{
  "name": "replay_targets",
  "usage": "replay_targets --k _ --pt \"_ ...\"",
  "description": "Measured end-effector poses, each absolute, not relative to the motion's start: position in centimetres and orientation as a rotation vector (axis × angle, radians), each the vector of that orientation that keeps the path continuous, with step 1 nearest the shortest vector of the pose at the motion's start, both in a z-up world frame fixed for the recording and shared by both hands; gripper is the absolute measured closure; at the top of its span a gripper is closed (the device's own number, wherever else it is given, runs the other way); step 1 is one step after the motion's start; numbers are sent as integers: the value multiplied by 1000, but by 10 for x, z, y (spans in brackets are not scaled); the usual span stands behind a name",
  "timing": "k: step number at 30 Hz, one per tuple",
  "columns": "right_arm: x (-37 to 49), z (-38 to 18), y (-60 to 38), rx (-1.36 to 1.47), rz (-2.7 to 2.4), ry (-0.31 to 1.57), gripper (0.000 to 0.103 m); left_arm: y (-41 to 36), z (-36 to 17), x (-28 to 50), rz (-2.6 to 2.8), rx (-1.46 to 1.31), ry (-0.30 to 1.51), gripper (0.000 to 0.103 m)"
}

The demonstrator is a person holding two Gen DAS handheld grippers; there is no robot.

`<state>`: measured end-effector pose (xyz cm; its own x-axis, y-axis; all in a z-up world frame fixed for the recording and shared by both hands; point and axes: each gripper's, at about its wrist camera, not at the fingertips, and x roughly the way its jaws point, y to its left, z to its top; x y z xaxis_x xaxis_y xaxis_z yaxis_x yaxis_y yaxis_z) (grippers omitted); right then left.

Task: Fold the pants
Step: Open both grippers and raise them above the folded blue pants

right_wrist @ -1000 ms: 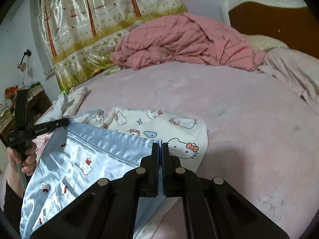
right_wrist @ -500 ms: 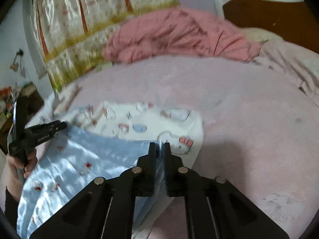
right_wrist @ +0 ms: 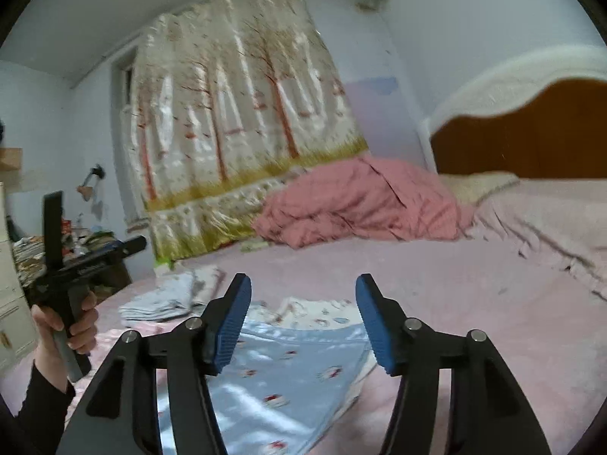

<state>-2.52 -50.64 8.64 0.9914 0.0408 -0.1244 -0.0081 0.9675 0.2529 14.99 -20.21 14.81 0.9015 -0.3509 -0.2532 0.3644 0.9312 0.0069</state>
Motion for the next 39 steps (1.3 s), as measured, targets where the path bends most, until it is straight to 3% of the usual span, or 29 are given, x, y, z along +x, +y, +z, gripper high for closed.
replay_targets --k 3,10,23,28,32,39 --pt "-65 102 -485 251 60 74 30 -179 150 116 -367 54 243 10" --pt "-136 94 -427 152 -75 37 29 -157 123 42 -387 135 236 9" --pt "-130 6 -380 297 -102 346 29 -131 17 18 -434 -1 563 10" --pt "-127 -26 -377 392 -65 433 29 -123 -11 16 -467 -58 673 22" --pt "-116 -18 -383 353 -74 446 29 -133 -8 19 -460 7 673 22" --pt "-76 39 -449 372 16 373 29 -143 47 63 -465 41 585 22"
